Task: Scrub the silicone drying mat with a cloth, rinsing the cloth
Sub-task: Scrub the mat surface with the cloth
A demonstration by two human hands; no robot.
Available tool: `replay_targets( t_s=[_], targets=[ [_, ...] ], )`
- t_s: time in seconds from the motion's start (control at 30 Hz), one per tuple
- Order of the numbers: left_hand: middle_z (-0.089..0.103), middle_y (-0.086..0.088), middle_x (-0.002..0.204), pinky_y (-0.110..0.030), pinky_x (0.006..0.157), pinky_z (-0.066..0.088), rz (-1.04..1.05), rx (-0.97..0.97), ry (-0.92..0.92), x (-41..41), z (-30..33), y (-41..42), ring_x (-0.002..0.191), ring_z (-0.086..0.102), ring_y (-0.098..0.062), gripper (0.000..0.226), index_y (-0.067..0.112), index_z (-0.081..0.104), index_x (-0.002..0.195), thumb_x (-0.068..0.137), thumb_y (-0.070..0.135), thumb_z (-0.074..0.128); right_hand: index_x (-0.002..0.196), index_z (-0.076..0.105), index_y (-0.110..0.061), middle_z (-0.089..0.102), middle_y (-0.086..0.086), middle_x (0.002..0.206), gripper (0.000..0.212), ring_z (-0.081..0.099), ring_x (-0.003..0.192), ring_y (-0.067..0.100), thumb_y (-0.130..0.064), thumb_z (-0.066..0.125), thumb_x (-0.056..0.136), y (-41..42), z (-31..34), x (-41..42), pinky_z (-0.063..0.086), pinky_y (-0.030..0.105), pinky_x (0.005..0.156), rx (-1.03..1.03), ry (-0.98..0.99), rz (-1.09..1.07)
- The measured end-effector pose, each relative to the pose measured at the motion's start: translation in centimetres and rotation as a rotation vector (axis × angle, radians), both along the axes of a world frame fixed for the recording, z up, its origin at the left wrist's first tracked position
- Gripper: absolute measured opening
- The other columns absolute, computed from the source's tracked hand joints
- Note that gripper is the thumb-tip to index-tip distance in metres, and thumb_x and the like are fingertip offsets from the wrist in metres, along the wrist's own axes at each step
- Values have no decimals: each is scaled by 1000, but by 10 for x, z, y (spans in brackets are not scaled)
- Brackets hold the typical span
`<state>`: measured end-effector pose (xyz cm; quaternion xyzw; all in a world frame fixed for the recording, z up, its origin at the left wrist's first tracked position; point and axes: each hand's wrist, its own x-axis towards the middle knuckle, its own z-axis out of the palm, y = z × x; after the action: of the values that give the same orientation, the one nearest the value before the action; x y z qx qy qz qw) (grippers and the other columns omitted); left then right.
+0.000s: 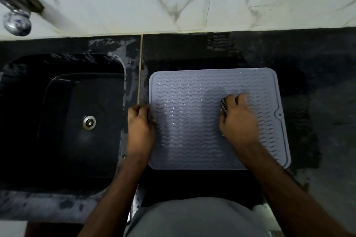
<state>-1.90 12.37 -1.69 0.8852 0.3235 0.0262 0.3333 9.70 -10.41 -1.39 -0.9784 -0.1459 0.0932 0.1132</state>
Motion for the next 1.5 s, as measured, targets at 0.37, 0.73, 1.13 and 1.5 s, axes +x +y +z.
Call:
replay_targets(
  t_s=[0.37, 0.73, 1.13, 1.5],
  targets=[
    [61, 8, 61, -24, 59, 40, 143, -202, 148, -5, -5, 13, 66, 60, -15, 34, 20, 62, 70, 96, 42, 65, 121, 55, -7, 45, 18, 123, 36, 62, 87, 37, -18, 65, 88, 0, 3, -3, 53, 42, 72, 125, 27, 2],
    [67, 9, 68, -10, 57, 41, 133, -171, 11, -11, -9, 8, 65, 62, 1, 24, 20, 67, 85, 99, 39, 62, 124, 58, -7, 46, 15, 120, 36, 62, 86, 32, -16, 65, 89, -6, 1, -1, 56, 39, 76, 235, 49, 4],
    [64, -2, 87, -31, 68, 42, 81, 20, 84, -11, -19, 15, 80, 59, -22, 22, 17, 62, 93, 92, 37, 71, 124, 49, -18, 43, 10, 123, 26, 59, 89, 34, -21, 51, 99, -56, 7, -8, 54, 45, 61, 231, -123, -203],
    [67, 4, 74, -33, 69, 53, 114, -7, 53, -10, -21, 17, 73, 66, -22, 21, 20, 65, 86, 86, 36, 78, 137, 51, -5, 48, 17, 121, 47, 60, 90, 32, -14, 61, 92, -34, 6, -13, 52, 38, 78, 244, 43, -49]
  ],
)
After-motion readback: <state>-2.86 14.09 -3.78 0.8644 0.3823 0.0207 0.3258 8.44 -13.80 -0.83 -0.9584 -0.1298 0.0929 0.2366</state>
